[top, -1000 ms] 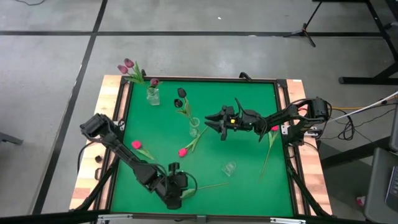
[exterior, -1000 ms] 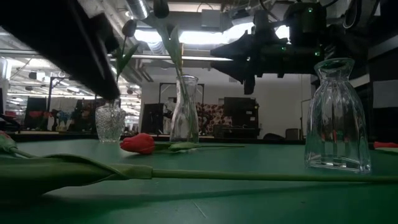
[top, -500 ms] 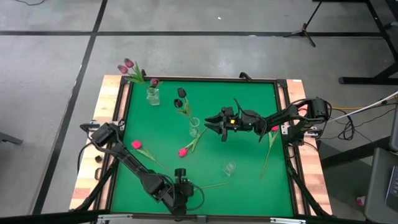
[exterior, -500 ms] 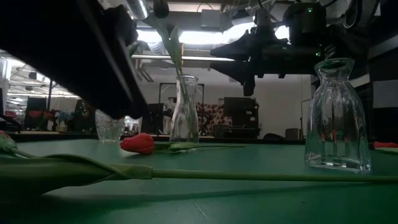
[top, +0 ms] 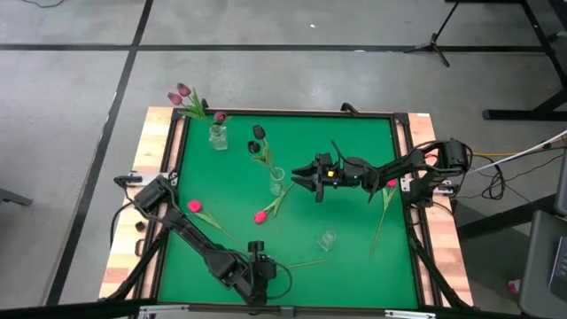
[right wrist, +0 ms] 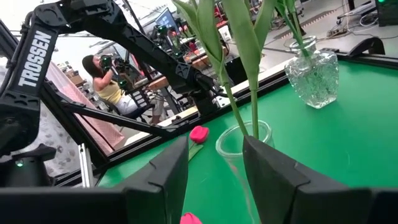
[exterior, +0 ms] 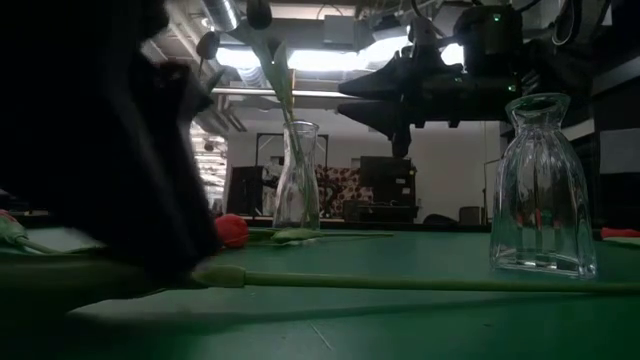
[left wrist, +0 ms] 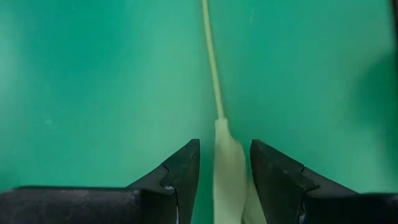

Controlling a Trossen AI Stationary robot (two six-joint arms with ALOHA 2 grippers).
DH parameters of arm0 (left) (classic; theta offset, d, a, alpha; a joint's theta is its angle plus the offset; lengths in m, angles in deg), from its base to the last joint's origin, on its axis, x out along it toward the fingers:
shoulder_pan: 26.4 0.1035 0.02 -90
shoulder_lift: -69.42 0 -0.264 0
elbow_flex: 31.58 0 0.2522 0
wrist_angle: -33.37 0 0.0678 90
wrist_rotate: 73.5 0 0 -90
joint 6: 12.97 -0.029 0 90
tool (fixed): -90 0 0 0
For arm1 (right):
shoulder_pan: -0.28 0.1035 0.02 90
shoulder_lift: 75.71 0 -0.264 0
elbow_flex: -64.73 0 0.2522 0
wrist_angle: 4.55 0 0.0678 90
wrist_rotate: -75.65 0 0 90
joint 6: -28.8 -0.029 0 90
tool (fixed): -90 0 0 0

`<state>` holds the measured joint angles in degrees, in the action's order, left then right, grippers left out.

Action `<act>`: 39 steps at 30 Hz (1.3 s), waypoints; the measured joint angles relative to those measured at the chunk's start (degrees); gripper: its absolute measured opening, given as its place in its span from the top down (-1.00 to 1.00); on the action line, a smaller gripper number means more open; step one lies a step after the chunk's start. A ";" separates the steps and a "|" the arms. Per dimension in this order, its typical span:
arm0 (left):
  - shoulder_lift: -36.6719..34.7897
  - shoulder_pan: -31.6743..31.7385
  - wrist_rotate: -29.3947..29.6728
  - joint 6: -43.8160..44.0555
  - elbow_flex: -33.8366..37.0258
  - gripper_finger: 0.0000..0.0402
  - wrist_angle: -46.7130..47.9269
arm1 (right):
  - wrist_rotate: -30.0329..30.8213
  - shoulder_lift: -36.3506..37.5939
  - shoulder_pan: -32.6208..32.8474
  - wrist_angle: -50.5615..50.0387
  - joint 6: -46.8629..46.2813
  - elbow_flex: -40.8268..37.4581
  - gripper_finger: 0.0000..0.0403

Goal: Sort flowers into vase by color
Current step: Put the black tulip into the center transparent vase

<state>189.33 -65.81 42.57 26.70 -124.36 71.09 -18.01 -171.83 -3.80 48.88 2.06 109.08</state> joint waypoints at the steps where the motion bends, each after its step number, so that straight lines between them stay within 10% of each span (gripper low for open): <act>1: 0.47 0.03 -0.59 0.44 0.00 0.31 -0.04 | -0.02 0.00 0.00 -0.04 0.00 0.00 0.23; 13: 1.41 0.07 -3.22 3.90 -0.09 0.37 0.96 | -0.04 0.02 0.00 -0.15 0.00 0.00 0.23; 25: 0.98 0.03 -4.10 5.20 0.00 0.95 1.74 | -0.52 0.02 0.00 -0.07 -1.39 -0.02 0.23; 39: -5.71 -0.44 -4.93 4.80 0.26 0.95 10.91 | -3.59 0.05 0.00 2.84 -2.19 0.03 0.23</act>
<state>183.62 -66.25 37.64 31.50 -124.10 82.00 -21.61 -171.78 -3.80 51.72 -0.13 109.11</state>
